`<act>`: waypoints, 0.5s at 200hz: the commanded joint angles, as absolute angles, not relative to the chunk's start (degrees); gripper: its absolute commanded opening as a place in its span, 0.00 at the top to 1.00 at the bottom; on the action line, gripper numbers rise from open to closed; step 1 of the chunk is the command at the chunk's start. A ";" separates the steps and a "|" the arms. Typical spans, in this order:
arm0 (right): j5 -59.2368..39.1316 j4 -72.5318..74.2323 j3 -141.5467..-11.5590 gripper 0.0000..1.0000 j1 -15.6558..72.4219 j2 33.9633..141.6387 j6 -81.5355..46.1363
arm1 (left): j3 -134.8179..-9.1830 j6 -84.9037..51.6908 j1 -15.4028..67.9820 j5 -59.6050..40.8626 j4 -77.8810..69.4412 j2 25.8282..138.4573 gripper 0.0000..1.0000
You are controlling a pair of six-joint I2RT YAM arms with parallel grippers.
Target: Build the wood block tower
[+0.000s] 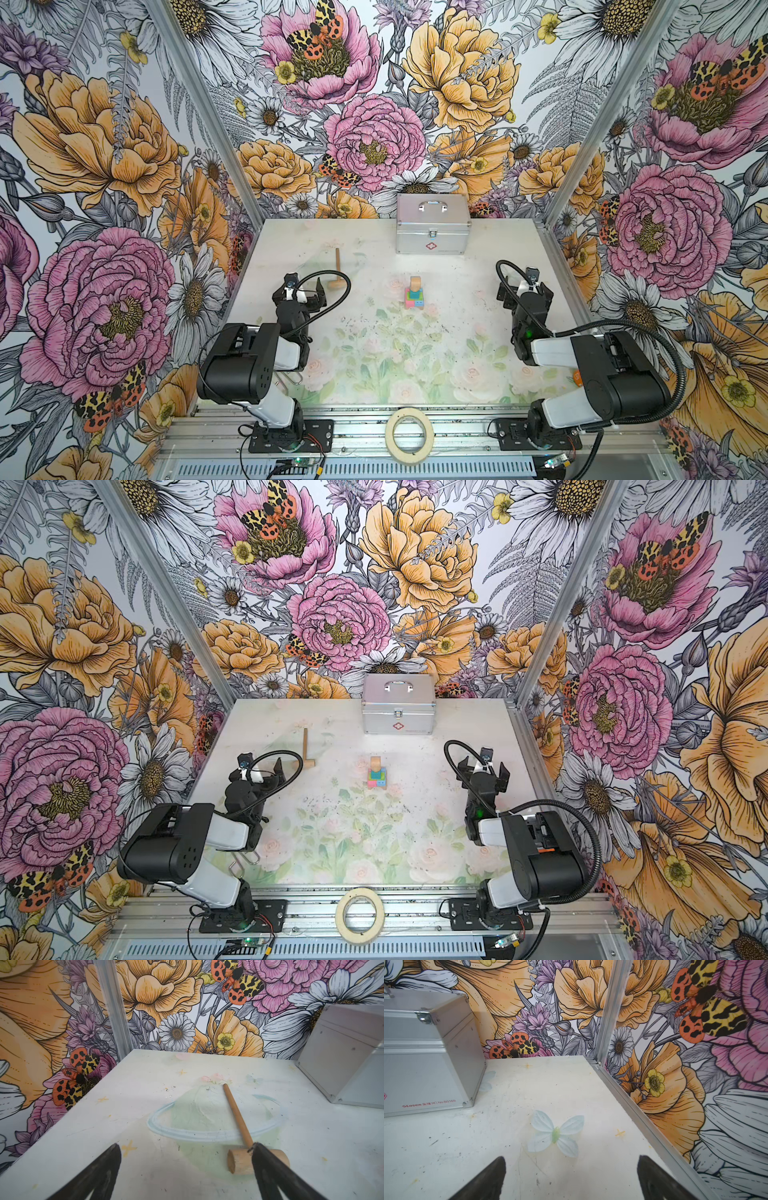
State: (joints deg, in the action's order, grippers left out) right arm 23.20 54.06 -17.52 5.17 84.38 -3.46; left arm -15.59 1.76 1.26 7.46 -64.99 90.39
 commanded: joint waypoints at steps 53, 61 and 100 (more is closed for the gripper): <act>8.48 52.37 -20.71 0.00 1.61 87.49 -2.45 | -21.69 1.08 -0.33 4.16 -54.02 89.04 0.01; 8.55 53.18 -20.93 0.00 1.45 88.44 -2.29 | -21.66 0.37 -0.31 5.93 -54.21 89.03 0.01; 10.96 49.63 -22.26 0.00 0.06 87.93 -5.37 | -21.62 0.43 0.18 7.65 -54.30 89.12 0.01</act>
State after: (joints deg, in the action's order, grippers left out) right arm 10.61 50.43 -20.99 0.64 87.85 -3.40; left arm -20.84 1.43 0.10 5.65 -54.26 90.00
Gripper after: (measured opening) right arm 0.996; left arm 0.990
